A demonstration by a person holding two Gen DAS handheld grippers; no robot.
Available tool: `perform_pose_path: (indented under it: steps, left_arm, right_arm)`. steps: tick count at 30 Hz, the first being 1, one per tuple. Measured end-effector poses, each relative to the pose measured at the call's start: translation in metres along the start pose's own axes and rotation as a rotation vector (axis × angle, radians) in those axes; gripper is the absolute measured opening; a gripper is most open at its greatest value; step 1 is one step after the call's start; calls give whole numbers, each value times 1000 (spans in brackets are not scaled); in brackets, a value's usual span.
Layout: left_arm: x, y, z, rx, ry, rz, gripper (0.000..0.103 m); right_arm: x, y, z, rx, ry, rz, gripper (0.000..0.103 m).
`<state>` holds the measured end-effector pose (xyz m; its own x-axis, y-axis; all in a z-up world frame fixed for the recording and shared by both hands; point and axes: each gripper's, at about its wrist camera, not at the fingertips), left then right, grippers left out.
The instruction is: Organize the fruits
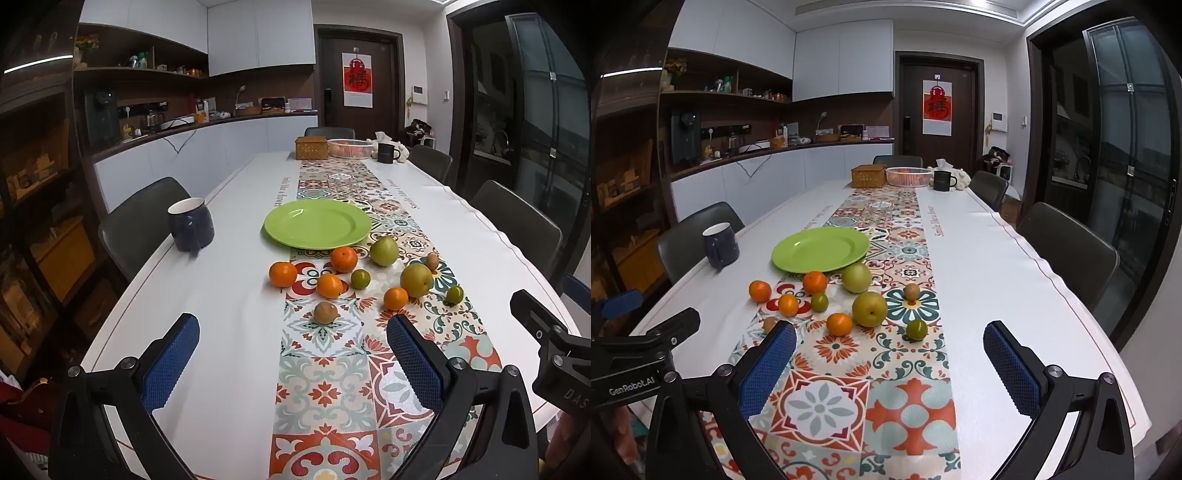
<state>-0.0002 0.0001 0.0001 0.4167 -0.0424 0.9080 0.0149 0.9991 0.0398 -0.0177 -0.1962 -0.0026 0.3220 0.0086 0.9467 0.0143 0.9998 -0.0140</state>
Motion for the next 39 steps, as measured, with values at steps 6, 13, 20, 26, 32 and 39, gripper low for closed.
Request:
perform_pose_path:
  steps: [6, 13, 20, 26, 32, 39]
  left_arm:
    - [0, 0, 0, 8, 2, -1, 103]
    - [-1, 0, -6, 6, 4, 2, 103]
    - [2, -1, 2, 7, -12, 3, 103]
    - [3, -1, 4, 7, -18, 5, 103]
    - [5, 0, 6, 6, -18, 5, 103]
    - [4, -1, 5, 5, -19, 5, 103]
  right_arm:
    - [0, 0, 0, 0, 0, -1, 103]
    - [1, 0, -1, 1, 2, 1, 103]
    - [0, -1, -1, 1, 2, 0, 103]
    - [0, -2, -2, 0, 3, -1, 103]
    - [1, -1, 0, 0, 4, -1, 103]
    - [0, -2, 0, 2, 4, -1, 103]
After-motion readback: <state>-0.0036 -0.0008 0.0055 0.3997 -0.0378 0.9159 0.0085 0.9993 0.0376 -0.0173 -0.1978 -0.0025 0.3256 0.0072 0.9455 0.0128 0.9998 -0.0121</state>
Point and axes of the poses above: each gripper's, at about its wrist camera, not at the fingertips, and z roughly against the way its jaws point, y to its left, x to its top, and after that the axes turned 10 degrees about -y, right-handed
